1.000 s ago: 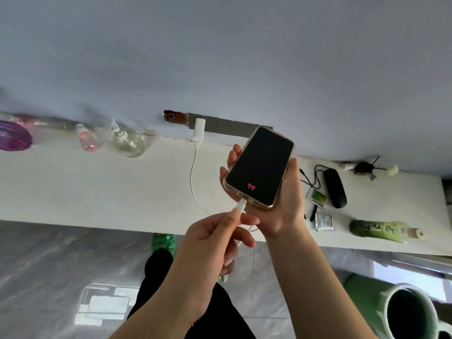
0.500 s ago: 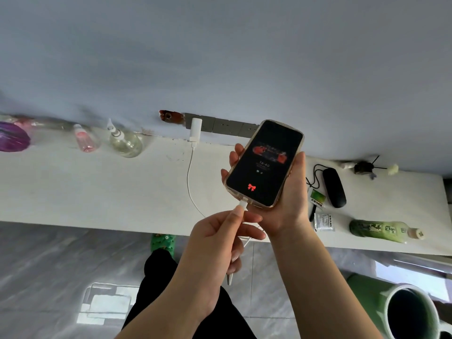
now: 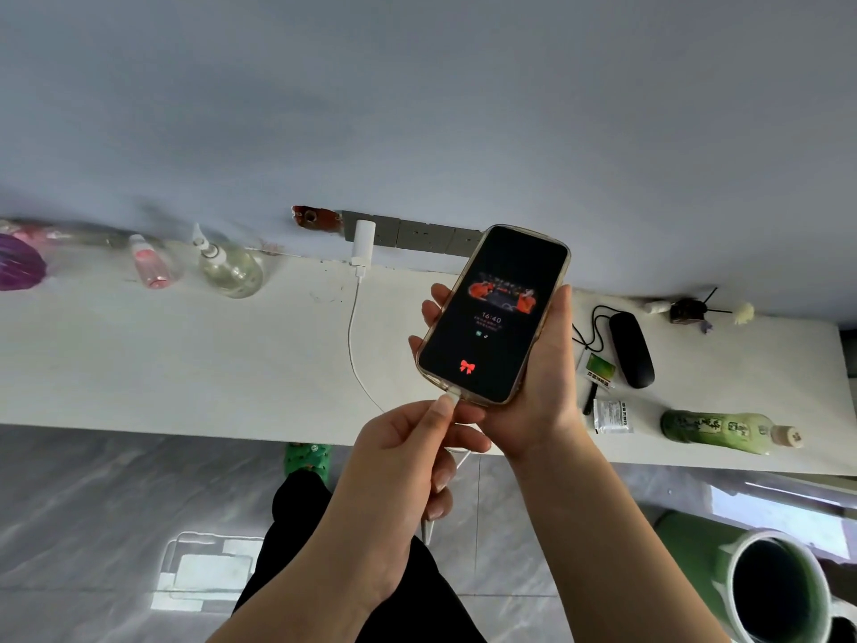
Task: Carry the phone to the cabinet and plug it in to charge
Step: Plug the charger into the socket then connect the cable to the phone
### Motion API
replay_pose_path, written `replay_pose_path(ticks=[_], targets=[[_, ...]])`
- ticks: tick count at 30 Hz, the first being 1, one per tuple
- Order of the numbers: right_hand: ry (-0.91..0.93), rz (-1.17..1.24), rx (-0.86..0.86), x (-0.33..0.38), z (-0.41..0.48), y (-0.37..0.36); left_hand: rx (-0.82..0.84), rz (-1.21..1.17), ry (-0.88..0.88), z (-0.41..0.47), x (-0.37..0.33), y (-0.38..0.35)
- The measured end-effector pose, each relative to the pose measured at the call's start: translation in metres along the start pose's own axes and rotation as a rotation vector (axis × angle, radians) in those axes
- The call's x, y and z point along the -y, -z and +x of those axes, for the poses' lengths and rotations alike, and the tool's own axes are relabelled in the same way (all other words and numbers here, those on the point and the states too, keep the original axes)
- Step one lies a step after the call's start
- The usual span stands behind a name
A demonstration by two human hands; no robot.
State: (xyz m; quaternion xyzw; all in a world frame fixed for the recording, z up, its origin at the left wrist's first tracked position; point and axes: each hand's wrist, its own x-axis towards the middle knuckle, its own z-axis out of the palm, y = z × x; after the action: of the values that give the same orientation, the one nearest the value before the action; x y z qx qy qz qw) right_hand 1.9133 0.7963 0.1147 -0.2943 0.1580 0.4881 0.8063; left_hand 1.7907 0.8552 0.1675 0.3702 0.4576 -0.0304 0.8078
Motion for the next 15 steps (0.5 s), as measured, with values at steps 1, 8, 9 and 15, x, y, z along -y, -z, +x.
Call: replay_pose_path(ticks=[1,8,9,15], targets=[[0.006,0.001,-0.001,0.000,0.000,0.001,-0.003,-0.002,-0.004,0.001,0.000,-0.001],[0.058,-0.008,-0.005,0.001,-0.002,0.001,0.016,0.016,-0.013,0.005,0.001,-0.004],[0.059,-0.014,-0.007,0.002,-0.003,0.001,0.019,0.030,-0.007,0.005,0.001,-0.004],[0.028,-0.030,-0.007,0.012,-0.003,0.016,0.227,0.443,0.074,0.024,-0.005,0.016]])
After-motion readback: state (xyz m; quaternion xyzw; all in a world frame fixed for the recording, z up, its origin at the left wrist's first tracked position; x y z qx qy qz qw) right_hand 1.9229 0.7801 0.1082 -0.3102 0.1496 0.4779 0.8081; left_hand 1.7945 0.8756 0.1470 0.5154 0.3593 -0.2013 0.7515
